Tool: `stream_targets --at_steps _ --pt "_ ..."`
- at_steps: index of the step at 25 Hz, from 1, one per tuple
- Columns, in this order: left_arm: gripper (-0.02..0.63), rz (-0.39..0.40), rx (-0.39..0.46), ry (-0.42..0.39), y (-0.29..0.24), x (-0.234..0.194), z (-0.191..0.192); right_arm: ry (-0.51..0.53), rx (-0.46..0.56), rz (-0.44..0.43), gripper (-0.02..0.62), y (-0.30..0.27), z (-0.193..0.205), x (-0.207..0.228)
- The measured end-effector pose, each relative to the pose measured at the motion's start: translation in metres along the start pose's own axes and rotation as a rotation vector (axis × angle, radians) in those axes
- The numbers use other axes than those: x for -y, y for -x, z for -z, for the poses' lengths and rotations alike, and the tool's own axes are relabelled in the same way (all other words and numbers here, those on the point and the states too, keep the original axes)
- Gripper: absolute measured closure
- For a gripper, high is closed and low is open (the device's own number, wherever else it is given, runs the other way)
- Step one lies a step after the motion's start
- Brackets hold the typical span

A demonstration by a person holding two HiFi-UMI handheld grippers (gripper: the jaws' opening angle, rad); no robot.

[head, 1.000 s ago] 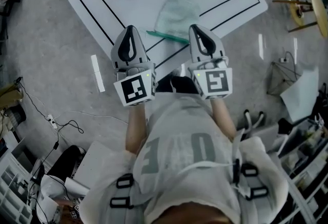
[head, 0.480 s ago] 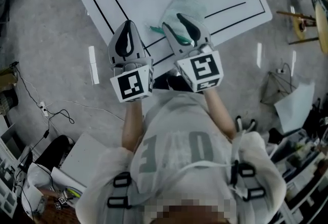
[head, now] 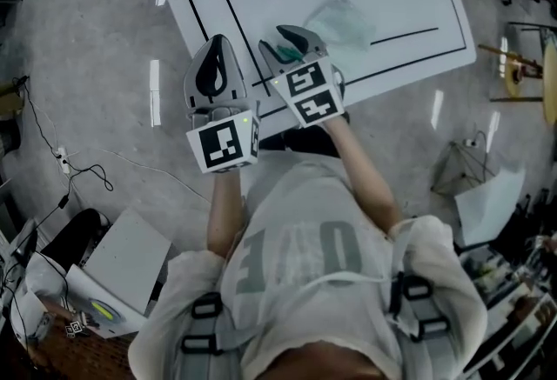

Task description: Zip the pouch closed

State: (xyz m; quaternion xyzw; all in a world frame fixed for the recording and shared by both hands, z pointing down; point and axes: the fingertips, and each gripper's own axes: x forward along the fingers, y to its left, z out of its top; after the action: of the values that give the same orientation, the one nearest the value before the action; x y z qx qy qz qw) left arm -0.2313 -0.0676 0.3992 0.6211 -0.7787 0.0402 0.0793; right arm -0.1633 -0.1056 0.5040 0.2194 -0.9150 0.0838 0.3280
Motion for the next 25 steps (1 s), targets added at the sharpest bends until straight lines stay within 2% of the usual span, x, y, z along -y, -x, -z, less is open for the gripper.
stream_targets --at_steps 6,15,18,25 --pt "0.600 -0.032 -0.026 0.012 0.004 -0.015 0.011 0.036 -0.175 -0.012 0.453 -0.025 0.027 -0.004" --pt "0.600 -0.077 -0.042 0.042 0.009 -0.038 0.022 0.033 -0.266 0.045 0.515 -0.033 0.047 -0.001" --pt "0.600 -0.073 -0.039 0.047 0.010 -0.038 0.022 0.034 -0.270 0.059 0.556 -0.032 0.049 0.000" --pt "0.600 -0.055 -0.029 0.068 0.005 -0.035 0.024 0.006 -0.160 0.108 0.568 -0.020 0.022 0.009"
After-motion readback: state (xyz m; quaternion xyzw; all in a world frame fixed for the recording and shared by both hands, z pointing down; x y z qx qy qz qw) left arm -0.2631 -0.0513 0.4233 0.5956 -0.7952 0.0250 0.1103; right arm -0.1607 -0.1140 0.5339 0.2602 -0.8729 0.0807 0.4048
